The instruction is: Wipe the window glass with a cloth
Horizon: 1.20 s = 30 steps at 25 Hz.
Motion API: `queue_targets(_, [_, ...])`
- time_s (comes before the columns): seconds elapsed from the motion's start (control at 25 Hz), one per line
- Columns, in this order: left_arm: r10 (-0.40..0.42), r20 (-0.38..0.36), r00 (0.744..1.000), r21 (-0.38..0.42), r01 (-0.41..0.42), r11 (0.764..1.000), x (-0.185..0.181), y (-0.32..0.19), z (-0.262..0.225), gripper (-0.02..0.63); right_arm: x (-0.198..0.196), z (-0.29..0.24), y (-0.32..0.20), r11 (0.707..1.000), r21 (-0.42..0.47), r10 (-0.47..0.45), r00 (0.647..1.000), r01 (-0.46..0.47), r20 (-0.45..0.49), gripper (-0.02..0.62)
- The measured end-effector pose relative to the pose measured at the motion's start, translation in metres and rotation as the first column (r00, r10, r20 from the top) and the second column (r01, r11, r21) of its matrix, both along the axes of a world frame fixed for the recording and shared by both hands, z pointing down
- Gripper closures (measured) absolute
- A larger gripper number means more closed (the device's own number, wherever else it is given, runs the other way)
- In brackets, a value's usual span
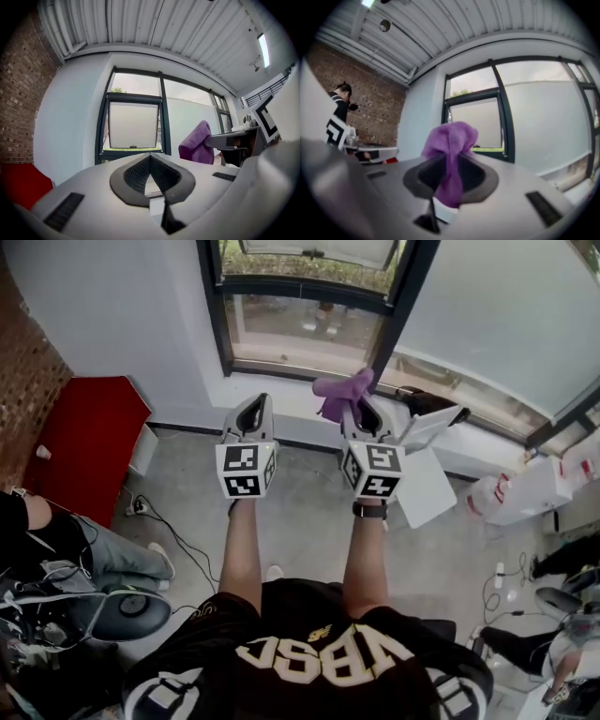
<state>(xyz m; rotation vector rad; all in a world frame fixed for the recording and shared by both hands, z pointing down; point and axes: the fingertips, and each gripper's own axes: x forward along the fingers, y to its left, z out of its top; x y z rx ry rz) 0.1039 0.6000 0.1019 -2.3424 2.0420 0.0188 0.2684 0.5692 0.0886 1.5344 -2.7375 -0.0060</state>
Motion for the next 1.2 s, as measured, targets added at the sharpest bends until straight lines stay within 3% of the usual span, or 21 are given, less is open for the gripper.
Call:
queue_targets(0.32, [0.001,-0.045,0.999,-0.019,-0.002,1.000,-0.066,-0.017,0.028,0.583,-0.097,0.045,-0.015,0.997,-0.044,-0.069,0.997,0.067,-0.043,0.508])
queue_targets(0.8, [-0.030,-0.043,0.999,-0.031,0.029,0.999,-0.125,-0.082,0.047,0.583,-0.167,0.064,-0.092,0.993,-0.046,-0.115,0.993,0.113,-0.037,0.508])
queue_targets(0.96, [-0.045,-0.022,0.999,-0.029,0.044,0.999,-0.135,-0.141,0.055,0.583,-0.178,0.072,-0.152,0.991,-0.038,-0.130,0.991,0.129,-0.022,0.508])
queue_targets(1.2, [-0.049,-0.007,0.999,-0.011,0.049,0.999,-0.150,-0.277,0.053,0.583,-0.192,0.064,-0.302,0.987,-0.015,-0.161,0.987,0.161,0.029,0.508])
